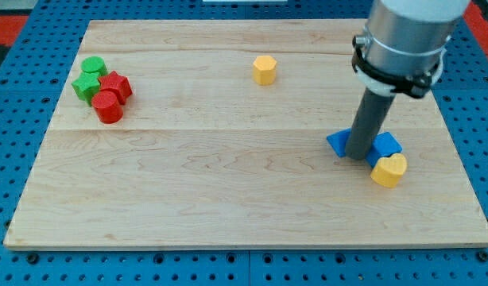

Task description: Place blue triangle to the right of the yellow hexagon

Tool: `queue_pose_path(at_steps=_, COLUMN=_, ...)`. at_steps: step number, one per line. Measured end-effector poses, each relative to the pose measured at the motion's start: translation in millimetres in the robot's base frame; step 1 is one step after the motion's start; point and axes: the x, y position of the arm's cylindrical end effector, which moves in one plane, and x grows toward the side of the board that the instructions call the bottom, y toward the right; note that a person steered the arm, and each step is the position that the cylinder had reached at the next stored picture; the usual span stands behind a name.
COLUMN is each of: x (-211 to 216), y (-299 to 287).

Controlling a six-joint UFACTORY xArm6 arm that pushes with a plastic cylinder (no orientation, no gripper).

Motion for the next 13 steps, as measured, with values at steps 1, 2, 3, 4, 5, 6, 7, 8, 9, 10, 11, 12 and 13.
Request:
queue_pose_path(at_steps=1, x=-39, y=-5)
queue_pose_path(at_steps=2, x=-74, y=-25)
queue_pose_path(at_steps=3, x=-55, y=-32)
queue_pose_path(at_steps=4, x=-43, y=-44)
queue_pose_path(at_steps=5, x=-59, y=-63)
queue_pose_path(at_steps=6, x=-80, y=-82)
queue_pose_path(at_steps=7, x=-81, y=-76)
queue_pose_path(at_steps=8, x=-81, y=-69)
queue_pose_path(at_steps=9, x=-85, y=-65)
queue_pose_path(at_steps=10, x=-96, y=-65)
queue_pose_path(at_steps=11, x=-97, y=-61)
queue_pose_path(at_steps=12, x=-77, y=-59)
queue_pose_path(at_steps=13, x=-81, y=-35)
